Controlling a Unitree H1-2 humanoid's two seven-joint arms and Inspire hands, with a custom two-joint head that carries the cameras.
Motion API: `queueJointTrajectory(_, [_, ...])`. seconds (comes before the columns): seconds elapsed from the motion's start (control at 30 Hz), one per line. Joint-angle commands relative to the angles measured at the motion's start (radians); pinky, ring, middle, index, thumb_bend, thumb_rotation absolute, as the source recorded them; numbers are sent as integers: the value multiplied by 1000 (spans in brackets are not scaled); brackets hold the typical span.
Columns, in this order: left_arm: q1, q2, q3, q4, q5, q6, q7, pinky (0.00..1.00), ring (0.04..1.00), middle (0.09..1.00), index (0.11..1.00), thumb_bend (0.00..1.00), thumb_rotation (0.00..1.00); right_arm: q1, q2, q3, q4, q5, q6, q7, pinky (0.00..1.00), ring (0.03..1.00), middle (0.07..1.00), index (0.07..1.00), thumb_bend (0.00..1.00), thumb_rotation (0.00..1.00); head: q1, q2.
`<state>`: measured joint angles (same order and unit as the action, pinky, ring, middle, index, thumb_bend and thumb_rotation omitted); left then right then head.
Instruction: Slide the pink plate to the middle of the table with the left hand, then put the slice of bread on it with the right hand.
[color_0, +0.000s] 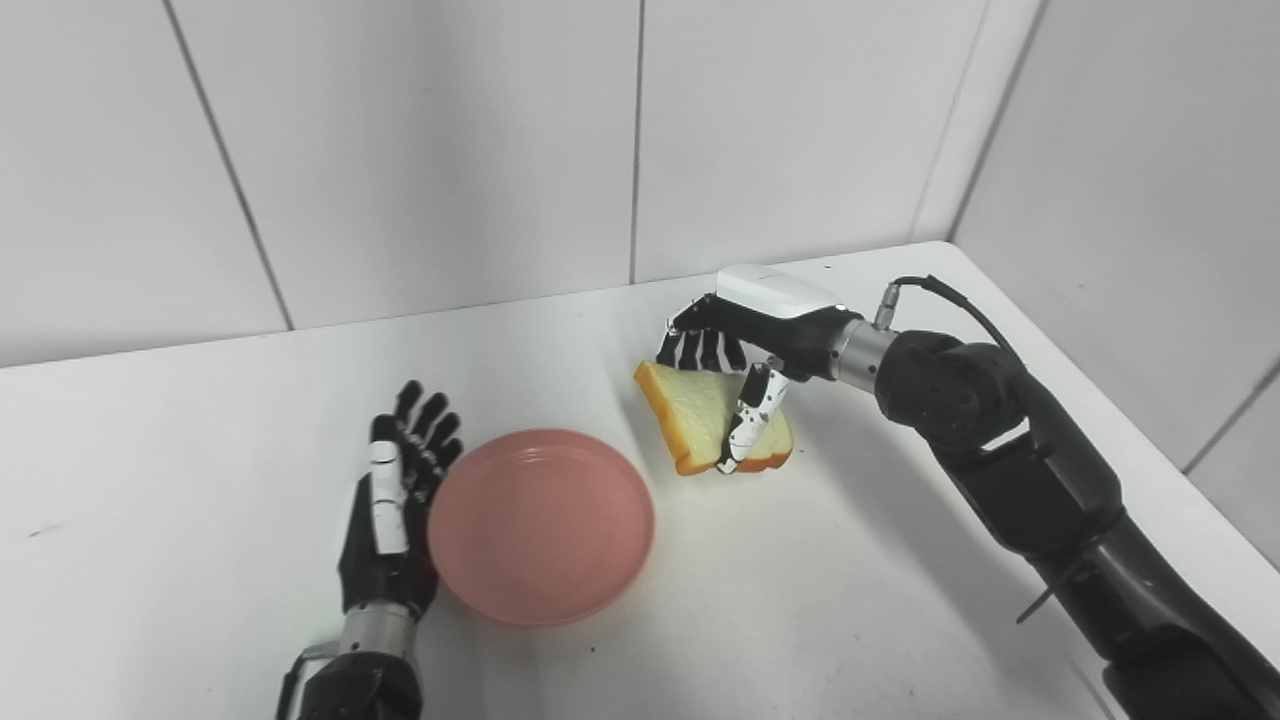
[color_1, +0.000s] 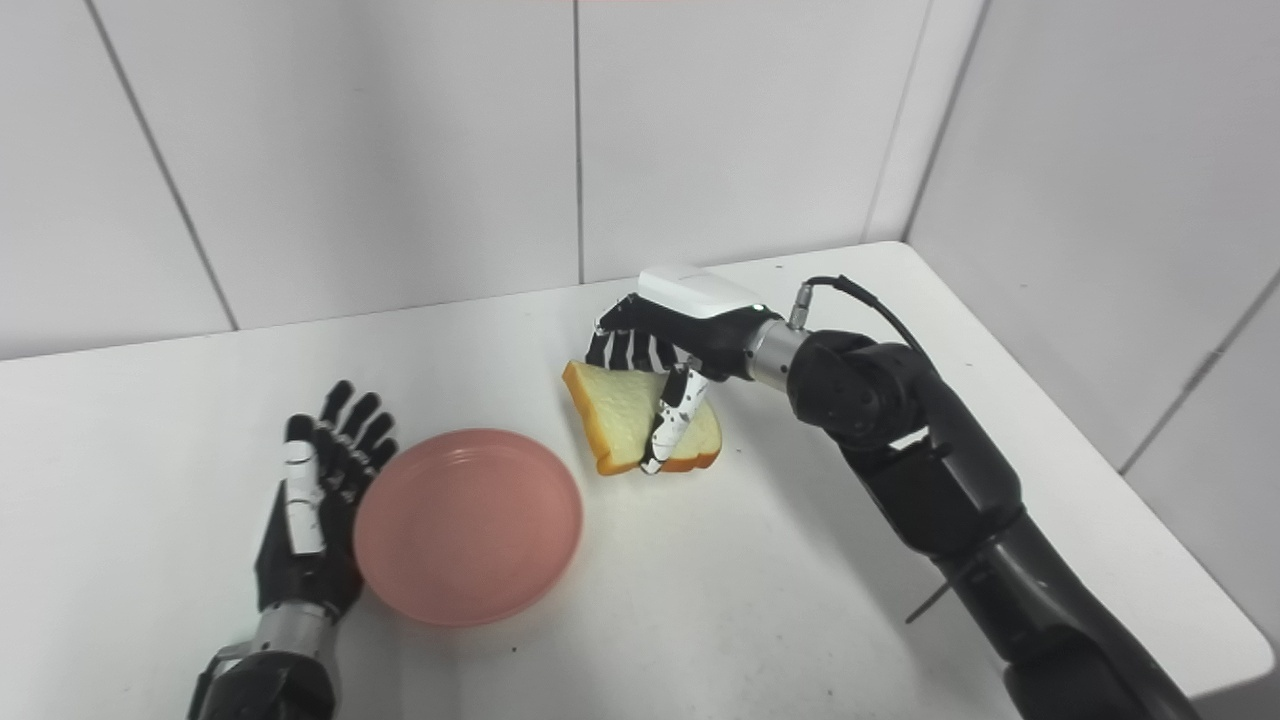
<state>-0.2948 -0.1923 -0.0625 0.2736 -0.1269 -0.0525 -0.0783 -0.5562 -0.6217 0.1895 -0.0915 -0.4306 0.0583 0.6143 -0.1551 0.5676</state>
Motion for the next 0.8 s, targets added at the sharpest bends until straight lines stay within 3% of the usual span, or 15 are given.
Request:
queueJointTrajectory(0.0, [-7, -15, -8, 6, 20, -7, 17, 930, 916, 928, 927, 692, 1000, -57, -5, -9, -40, 16, -30, -19, 324, 399, 481, 530, 515, 0, 20, 1])
queueJointTrajectory(0.5, [-34, -53, -36, 62, 24, -52, 42, 935, 915, 943, 940, 686, 1000, -124, 106, 101, -90, 21, 7, 42, 343, 402, 488, 526, 516, 0, 194, 10])
queueJointTrajectory(0.77, [-50, -64, -47, 98, 40, -94, 61, 926, 907, 940, 942, 668, 1000, -127, 148, 145, -53, 9, 10, 49, 318, 393, 475, 530, 516, 0, 241, 16])
